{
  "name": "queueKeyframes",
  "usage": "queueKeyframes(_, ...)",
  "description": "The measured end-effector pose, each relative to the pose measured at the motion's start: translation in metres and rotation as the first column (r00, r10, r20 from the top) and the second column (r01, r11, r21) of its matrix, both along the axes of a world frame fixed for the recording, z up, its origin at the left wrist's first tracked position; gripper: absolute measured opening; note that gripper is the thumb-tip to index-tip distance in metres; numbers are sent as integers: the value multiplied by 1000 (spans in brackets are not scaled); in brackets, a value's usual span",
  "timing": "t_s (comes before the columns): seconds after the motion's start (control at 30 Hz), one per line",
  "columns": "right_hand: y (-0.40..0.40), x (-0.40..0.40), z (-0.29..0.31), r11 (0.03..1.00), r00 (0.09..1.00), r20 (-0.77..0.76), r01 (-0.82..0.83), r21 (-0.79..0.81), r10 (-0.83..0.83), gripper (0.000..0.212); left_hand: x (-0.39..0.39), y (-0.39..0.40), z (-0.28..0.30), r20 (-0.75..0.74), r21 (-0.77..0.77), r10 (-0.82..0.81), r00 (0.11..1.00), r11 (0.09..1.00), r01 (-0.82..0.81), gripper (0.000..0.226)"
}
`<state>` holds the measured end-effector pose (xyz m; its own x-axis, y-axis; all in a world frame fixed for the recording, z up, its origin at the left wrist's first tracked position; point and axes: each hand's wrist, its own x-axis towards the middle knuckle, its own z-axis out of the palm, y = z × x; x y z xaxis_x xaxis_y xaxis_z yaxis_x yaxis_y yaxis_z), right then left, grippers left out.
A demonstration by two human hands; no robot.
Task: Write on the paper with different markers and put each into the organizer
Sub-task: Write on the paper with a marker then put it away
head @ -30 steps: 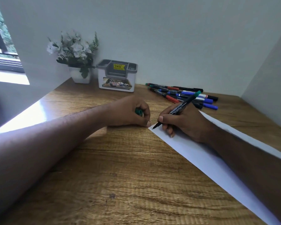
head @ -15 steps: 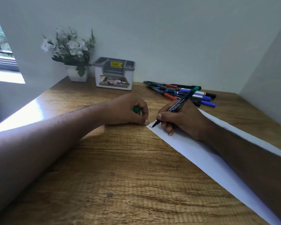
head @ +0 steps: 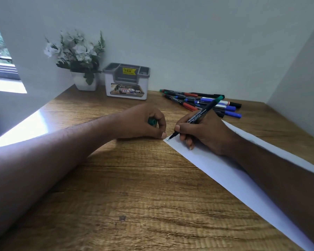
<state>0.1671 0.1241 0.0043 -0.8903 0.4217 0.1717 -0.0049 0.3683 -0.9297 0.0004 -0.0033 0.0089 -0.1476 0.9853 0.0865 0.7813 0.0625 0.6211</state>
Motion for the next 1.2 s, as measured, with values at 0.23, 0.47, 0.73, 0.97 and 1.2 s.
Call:
queueKeyframes(0.23, 2, -1, -1, 1000, 1000, -5, 16, 1, -16, 10, 0, -1, 0, -13, 11, -9, 1000, 1000, 9, 8)
queueKeyframes(0.47, 1, -1, -1, 1000, 1000, 0, 17, -12, -17, 9, 2, -2, 1, -36, 15, 17, 999, 1000, -16, 32)
queueKeyframes(0.73, 0, -1, -1, 999, 999, -1, 37, -41, -37, 10, 4, -4, 4, -28, 6, 32, 999, 999, -32, 39)
queueKeyframes(0.97, 2, -2, 0, 997, 998, 16, 61, -45, -61, 10, 3, -4, 1, -42, 26, 42, 998, 999, -41, 27)
queueKeyframes(1.2, 0, -2, 1, 996, 997, 24, 78, -43, -77, 11, 3, -1, 0, -36, 19, 13, 999, 1000, -13, 8)
